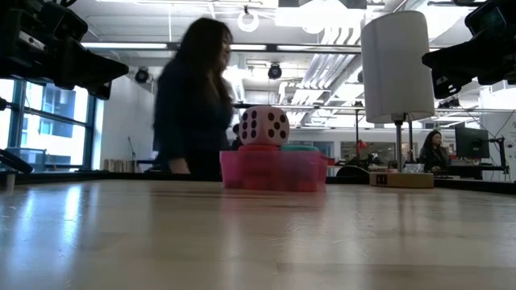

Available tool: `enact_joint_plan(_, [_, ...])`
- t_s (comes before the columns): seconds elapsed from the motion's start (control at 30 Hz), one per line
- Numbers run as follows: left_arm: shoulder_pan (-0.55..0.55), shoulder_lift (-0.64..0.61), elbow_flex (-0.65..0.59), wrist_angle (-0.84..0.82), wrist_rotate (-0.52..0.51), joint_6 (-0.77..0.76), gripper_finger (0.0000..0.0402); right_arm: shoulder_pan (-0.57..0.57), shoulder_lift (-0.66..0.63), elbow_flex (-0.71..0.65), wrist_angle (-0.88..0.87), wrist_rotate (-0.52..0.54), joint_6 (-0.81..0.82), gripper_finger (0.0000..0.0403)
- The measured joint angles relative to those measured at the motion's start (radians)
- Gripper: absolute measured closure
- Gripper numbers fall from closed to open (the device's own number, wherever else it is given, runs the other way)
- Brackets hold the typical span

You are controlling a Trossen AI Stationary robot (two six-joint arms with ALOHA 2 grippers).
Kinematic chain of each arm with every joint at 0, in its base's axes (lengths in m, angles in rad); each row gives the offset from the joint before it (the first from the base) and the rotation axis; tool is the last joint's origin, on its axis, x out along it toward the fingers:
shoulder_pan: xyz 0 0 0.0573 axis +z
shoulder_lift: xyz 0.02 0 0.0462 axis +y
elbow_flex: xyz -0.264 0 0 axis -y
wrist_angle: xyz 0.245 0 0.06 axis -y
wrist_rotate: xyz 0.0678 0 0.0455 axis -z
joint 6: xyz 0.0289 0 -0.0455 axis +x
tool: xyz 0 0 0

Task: Pick & Place Dice
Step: Return to Home Position

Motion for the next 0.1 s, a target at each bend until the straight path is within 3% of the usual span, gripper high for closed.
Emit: enact_joint_plan(0.1, [0.000,0.000,0.000,0.000,0.000,0.000,0.0401,0.000,0.000,0.000,0.000,0.000,0.000,0.0401])
